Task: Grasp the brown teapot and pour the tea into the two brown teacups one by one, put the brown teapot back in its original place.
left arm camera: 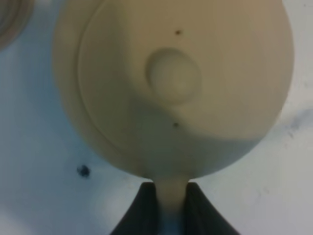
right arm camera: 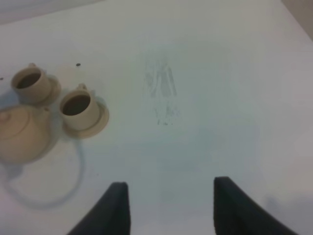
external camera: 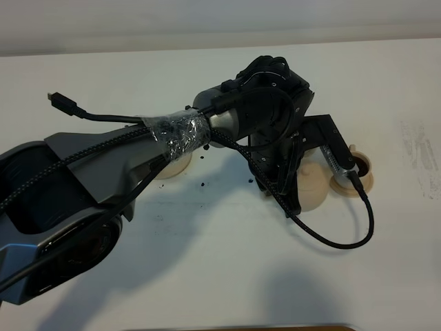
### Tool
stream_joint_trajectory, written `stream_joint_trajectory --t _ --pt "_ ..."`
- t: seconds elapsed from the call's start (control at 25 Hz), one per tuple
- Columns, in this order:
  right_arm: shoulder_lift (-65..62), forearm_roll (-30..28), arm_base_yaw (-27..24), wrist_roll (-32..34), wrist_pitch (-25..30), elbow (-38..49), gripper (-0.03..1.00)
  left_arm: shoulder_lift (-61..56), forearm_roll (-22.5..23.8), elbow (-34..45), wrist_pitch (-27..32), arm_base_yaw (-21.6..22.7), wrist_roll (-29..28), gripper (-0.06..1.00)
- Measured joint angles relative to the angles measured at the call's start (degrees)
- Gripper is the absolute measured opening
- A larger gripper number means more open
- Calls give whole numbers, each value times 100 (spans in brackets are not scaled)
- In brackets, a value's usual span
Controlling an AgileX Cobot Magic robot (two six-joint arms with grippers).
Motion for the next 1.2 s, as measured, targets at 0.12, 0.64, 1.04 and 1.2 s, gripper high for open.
stream_joint_trajectory --t 0.12,0.64,1.04,1.2 --pt "0 0 0 0 0 0 41 -252 107 0 360 0 0 8" --pt "0 0 0 0 0 0 41 -1092 392 0 597 742 -493 8" --pt "0 0 0 0 0 0 41 -1424 325 1020 368 1445 -588 8" --pt "0 0 0 0 0 0 41 -1779 254 1776 -87 1612 -694 8"
